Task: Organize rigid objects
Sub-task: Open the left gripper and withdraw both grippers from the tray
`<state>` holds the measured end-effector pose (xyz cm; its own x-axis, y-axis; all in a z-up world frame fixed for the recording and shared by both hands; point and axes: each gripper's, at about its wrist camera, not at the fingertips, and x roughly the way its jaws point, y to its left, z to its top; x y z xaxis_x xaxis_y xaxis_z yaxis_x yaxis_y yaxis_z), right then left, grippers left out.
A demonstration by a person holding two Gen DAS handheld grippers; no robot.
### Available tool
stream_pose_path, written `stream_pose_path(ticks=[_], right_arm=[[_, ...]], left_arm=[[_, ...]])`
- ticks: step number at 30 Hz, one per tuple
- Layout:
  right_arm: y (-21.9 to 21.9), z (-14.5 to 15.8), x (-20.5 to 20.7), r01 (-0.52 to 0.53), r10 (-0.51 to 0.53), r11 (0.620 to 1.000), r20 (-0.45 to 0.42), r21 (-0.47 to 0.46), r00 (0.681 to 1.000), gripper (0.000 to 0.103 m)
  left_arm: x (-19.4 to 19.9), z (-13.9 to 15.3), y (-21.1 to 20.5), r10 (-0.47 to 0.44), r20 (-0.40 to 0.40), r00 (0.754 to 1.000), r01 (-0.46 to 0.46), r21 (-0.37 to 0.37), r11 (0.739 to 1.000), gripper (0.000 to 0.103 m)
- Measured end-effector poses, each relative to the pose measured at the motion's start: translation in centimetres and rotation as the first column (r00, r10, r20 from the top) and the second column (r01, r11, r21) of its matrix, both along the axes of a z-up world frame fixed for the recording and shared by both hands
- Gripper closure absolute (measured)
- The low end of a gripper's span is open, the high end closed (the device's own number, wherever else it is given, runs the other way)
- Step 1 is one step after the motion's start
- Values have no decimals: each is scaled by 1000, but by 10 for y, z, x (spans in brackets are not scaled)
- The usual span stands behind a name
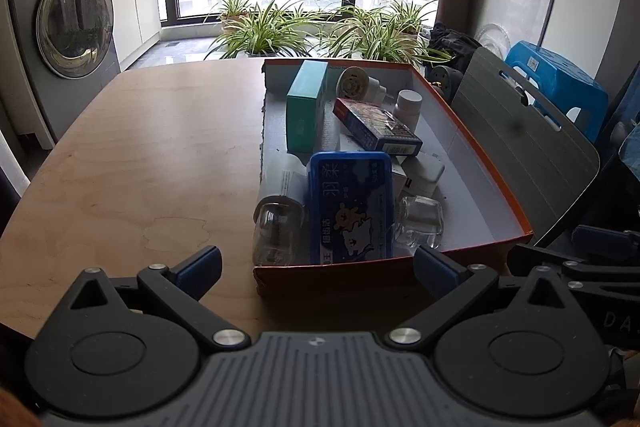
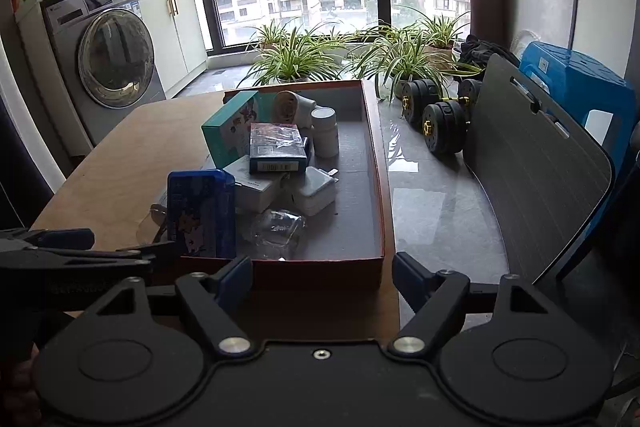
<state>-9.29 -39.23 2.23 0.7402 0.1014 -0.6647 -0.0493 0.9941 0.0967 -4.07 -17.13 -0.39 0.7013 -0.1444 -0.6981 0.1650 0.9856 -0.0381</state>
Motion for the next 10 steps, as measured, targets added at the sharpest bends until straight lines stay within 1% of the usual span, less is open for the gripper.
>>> stream_pose_path(ticks=[10], right_arm=[[5, 0, 2, -5, 5, 1000, -11, -11, 1000, 12]], left_arm=[[-2, -1, 2, 11, 11, 1000, -11, -2, 1000, 0]])
